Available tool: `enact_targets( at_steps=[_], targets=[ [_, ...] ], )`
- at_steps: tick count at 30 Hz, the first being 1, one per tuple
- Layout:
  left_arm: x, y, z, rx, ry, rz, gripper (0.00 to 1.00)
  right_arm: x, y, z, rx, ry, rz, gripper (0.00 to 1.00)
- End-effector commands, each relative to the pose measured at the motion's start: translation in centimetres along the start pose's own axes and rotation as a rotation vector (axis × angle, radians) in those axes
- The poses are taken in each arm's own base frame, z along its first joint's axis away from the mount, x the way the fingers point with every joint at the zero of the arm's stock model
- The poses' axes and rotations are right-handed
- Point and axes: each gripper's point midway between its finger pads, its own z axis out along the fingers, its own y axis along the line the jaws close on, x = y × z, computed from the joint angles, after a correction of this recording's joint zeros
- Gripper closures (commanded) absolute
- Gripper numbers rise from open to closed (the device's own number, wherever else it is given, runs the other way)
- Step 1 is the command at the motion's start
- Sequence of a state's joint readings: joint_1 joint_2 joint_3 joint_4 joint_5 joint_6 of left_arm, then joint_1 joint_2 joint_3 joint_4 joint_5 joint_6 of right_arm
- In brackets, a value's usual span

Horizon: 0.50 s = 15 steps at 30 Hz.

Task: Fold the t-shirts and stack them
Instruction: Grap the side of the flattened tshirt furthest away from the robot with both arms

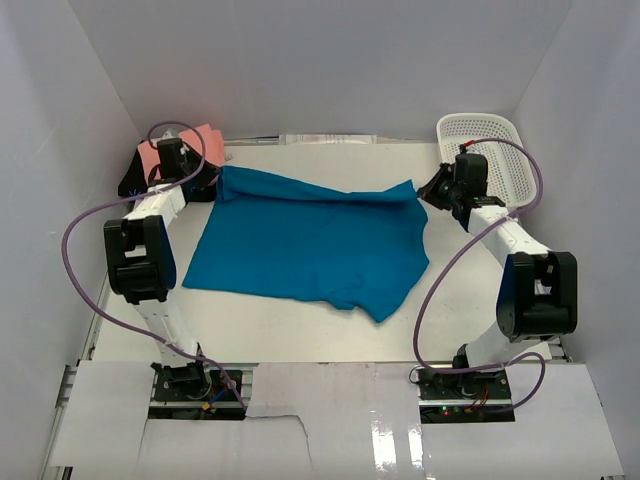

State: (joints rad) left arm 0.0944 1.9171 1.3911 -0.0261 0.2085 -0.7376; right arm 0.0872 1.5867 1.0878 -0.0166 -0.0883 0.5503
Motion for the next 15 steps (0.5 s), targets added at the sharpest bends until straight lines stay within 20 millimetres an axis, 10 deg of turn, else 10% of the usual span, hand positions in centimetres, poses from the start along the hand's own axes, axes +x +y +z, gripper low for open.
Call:
enact_targets(
  at_steps=[1,15],
  targets=[
    [-1.6,-2.0,-2.6,0.059,-0.041,0.002,1.00,-1.1,0.5,-1.0,-0.023,-0.061,-0.008,0.92],
    [2.4,-0.5,-5.6,0.072,0.027,-0.031,1.00,5.3,-1.2,-2.0,0.008,0.071,0.017,0.92]
  ],
)
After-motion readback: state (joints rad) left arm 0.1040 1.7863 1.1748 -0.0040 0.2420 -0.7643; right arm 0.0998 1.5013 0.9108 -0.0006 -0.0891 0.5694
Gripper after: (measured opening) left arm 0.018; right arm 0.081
